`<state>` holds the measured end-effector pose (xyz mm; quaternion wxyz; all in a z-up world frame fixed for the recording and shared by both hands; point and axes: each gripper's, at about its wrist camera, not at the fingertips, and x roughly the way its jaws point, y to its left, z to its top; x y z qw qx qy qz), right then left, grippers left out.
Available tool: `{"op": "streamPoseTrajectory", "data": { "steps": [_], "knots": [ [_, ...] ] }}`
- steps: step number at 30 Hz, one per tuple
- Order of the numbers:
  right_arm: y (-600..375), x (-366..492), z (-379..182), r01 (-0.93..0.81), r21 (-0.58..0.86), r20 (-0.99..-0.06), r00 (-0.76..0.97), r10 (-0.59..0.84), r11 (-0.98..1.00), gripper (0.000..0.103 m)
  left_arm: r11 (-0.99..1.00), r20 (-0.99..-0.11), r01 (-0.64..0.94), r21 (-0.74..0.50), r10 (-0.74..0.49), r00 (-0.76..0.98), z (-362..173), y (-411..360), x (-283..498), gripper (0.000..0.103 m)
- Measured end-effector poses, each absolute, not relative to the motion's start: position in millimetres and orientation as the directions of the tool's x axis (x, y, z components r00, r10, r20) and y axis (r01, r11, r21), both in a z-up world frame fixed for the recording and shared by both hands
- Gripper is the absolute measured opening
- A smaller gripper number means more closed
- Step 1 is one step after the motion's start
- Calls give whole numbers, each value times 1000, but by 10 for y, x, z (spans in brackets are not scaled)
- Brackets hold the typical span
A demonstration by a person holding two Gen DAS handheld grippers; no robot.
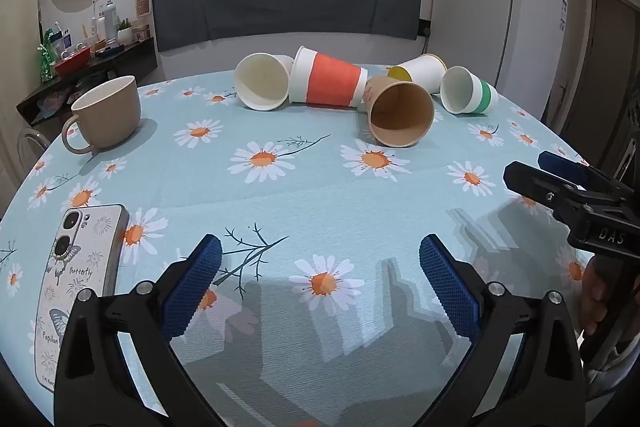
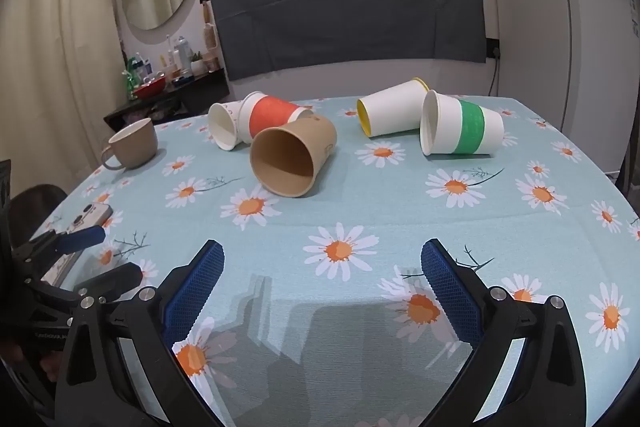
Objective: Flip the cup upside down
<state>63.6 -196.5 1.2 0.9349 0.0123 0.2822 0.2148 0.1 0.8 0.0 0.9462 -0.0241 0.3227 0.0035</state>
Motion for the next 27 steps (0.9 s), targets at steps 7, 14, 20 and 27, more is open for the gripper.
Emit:
{"op": "streamPoseTrajectory", "data": {
  "steps": [7, 14, 20, 27],
  "knots": [
    [-1967, 633, 13, -395, 142, -523, 749, 408, 908, 95, 999, -608, -23, -33, -2, 794, 3, 2, -4, 97],
    [-1967, 632, 13, -396, 141, -523, 749, 408, 908, 95, 999, -609, -25, -34, -1, 793, -8, 7, -17, 97],
    [-1971, 634, 13, -395, 142, -522, 749, 407, 908, 95, 999, -610, -25, -34, -1, 792, -8, 9, -17, 97],
    [-1972, 632, 13, -395, 141, -521, 750, 408, 908, 95, 999, -612, -26, -35, -1, 791, -12, 15, -6, 97]
  ]
}}
